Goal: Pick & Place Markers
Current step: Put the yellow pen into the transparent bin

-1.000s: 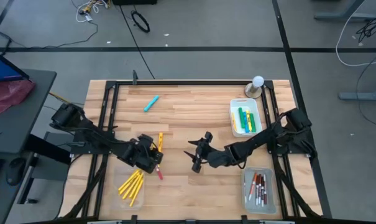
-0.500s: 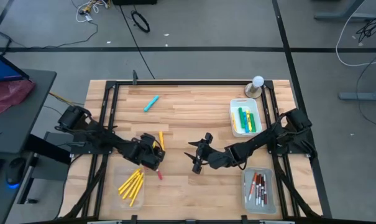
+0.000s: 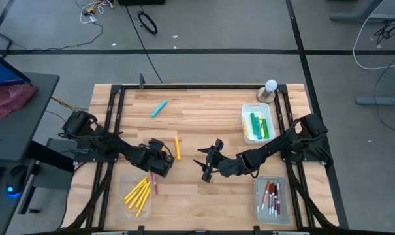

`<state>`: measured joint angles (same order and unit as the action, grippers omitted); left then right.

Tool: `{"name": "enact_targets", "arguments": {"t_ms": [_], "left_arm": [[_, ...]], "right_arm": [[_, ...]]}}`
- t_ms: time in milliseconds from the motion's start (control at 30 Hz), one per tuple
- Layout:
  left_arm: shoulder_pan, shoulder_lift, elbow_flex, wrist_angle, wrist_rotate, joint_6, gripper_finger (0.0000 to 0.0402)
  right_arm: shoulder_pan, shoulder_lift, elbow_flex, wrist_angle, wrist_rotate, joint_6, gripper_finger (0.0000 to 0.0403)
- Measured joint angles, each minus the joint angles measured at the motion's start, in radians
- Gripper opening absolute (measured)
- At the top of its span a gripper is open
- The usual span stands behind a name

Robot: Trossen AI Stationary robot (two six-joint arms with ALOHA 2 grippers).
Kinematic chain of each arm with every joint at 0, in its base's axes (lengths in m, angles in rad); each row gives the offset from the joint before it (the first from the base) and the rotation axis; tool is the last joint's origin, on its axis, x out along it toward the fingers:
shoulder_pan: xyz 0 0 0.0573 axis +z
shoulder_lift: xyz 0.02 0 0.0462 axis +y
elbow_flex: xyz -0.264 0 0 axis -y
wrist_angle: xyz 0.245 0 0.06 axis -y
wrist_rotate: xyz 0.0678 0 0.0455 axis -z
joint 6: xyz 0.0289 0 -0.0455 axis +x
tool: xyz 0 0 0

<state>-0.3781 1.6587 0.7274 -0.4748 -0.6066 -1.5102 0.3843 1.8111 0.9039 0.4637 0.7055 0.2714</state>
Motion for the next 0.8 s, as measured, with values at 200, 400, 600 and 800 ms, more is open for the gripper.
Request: {"name": "enact_targets", "arguments": {"t_ms": [200, 400, 600, 800], "left_arm": [[0.038, 0.001, 0.0, 0.068, -0.098, 0.093, 0.0068], [0.071, -0.003, 0.011, 0.133, -0.165, 0.248, 0.0067], [0.058, -0.092, 0.094, 0.108, -0.191, 0.454, 0.0059], [-0.048, -0.212, 0.256, 0.015, -0.078, 0.659, 0.0057]], "right_arm": [[0.0, 0.0, 0.0, 0.0, 0.0, 0.0, 0.0236], [0.0, 0.0, 0.0, 0.0, 0.0, 0.0, 0.0236], [0.0, 0.0, 0.0, 0.002, 0.0, 0.008, 0.0236], [0.0, 0.0, 0.0, 0.009, 0.0, 0.008, 0.0236]]}}
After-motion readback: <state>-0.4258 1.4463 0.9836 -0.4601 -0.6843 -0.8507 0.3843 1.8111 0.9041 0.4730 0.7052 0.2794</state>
